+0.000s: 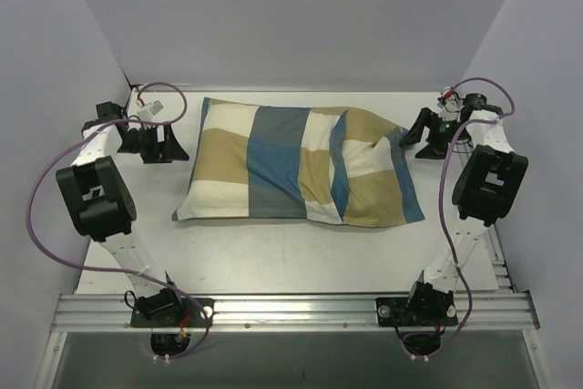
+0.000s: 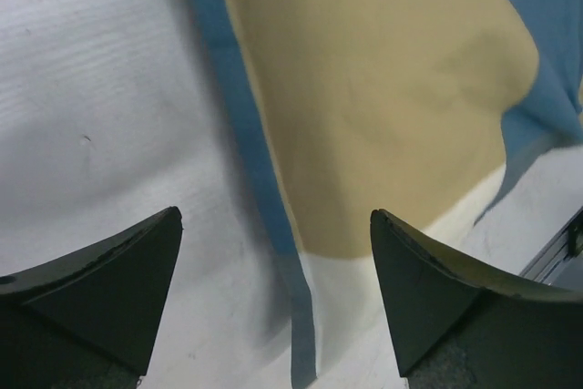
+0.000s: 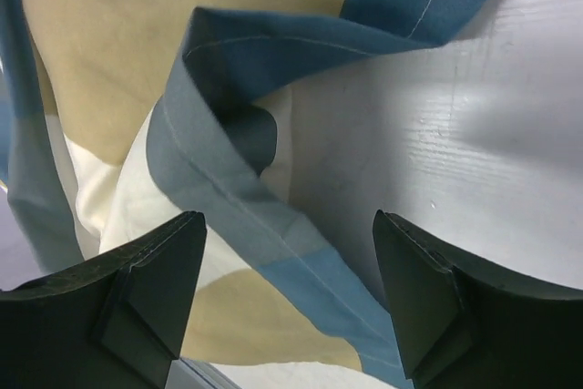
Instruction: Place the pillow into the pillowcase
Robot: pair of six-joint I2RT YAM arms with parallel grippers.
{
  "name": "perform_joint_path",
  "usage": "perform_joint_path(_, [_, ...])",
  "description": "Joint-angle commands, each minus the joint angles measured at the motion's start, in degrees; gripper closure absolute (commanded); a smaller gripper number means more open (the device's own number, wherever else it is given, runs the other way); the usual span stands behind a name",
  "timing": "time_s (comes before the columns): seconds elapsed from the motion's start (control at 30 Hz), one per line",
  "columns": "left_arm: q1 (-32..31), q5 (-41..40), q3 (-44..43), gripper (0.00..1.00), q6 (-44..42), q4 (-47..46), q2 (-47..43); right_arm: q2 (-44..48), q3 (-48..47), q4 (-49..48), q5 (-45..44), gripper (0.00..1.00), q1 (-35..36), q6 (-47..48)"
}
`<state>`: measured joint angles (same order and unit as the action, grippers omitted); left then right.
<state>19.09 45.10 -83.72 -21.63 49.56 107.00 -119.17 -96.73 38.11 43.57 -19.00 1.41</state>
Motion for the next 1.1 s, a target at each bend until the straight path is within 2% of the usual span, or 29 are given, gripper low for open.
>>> perform_joint_path(0.0, [-0.54, 1.48, -6.09, 0.12, 15.99, -11.58, 7.48, -4.38, -2.23, 0.57, 4.85, 0.26, 1.16, -4.30])
perform_joint_path(0.07, [-1.16, 2.44, -10.05, 0.16, 18.81, -12.82, 12.67, -6.41, -3.11, -0.05, 6.34, 0.30, 1.34, -4.92])
perform_joint_path(0.27, [-2.13, 10.60, -13.31, 0.27, 26.53, -20.28, 22.44, -8.44, -2.76, -2.24, 10.30, 0.33, 2.13, -6.60])
perform_joint_path(0.37, [-3.27, 13.24, -13.13, 0.29, 30.40, -24.50, 25.96, -9.23, -2.50, -3.12, 11.61, 0.37, 2.22, -7.56])
perform_joint_path(0.43, [-3.80, 15.09, -11.38, 0.29, 35.65, -31.25, 26.94, -9.67, -2.41, -3.56, 12.59, 0.39, 2.22, -8.00])
perform_joint_path(0.5, [-4.23, 17.90, -9.63, 0.29, 40.24, -37.14, 28.08, -10.02, -2.59, -4.35, 13.56, 0.44, 2.31, -8.70])
perform_joint_path(0.53, [-4.24, 18.52, -7.79, 0.32, 42.87, -43.52, 28.52, -10.20, -2.76, -4.62, 13.91, 0.47, 2.39, -9.05])
perform_joint_path(0.57, [-4.24, 18.97, -6.64, 0.36, 48.29, -47.06, 29.05, -10.64, -3.11, -5.06, 14.26, 0.55, 2.39, -9.40])
perform_joint_path(0.6, [-4.15, 19.58, -5.67, 0.45, 50.43, -52.58, 29.32, -10.81, -3.90, -5.15, 15.39, 0.60, 2.39, -10.28])
perform_joint_path(0.63, [-4.06, 19.67, -4.53, 0.50, 52.54, -53.85, 29.32, -10.99, -4.25, -5.15, 16.10, 0.66, 2.39, -10.55])
perform_joint_path(0.67, [-3.98, 19.76, -4.43, 0.56, 52.74, -54.30, 29.23, -10.99, -4.69, -5.24, 16.63, 0.82, 2.39, -10.55])
perform_joint_path(0.7, [-3.80, 19.67, -4.34, 0.77, 52.57, -53.78, 29.06, -10.82, -4.96, -5.15, 16.46, 0.93, 2.31, -10.72])
perform_joint_path(0.73, [-2.93, 19.15, -4.08, 0.85, 51.78, -53.26, 28.53, -10.29, -4.87, -5.15, 16.20, 1.00, 2.13, -10.64])
perform_joint_path(0.8, [-1.61, 18.10, -3.64, 1.00, 50.73, -51.16, 25.64, -8.45, -4.35, -4.89, 15.23, 1.00, 0.73, -10.20])
perform_joint_path(0.87, [1.03, 15.46, -5.47, 1.00, 45.73, -46.43, 22.30, -5.73, -2.95, -4.80, 13.57, 1.00, -1.02, -9.59])
perform_joint_path(0.9, [1.99, 14.15, -6.88, 1.00, 42.93, -38.83, 21.42, -4.76, -2.42, -4.62, 12.86, 1.00, -3.30, -9.24])
perform_joint_path(0.93, [2.61, 12.74, -8.46, 1.00, 36.28, -34.66, 20.54, -3.79, -2.33, -3.32, 10.24, 1.00, -4.45, -7.49])
perform_joint_path(1.0, [4.37, 7.47, -12.77, 1.00, 30.36, -25.53, 18.08, -1.94, -2.76, -1.20, 5.67, 1.00, -7.61, -4.94])
perform_joint_path(1.07, [6.12, 4.49, -14.01, 1.00, 26.64, -22.94, 15.97, -1.67, -3.47, 1.87, -1.36, 1.00, -9.37, -1.86])
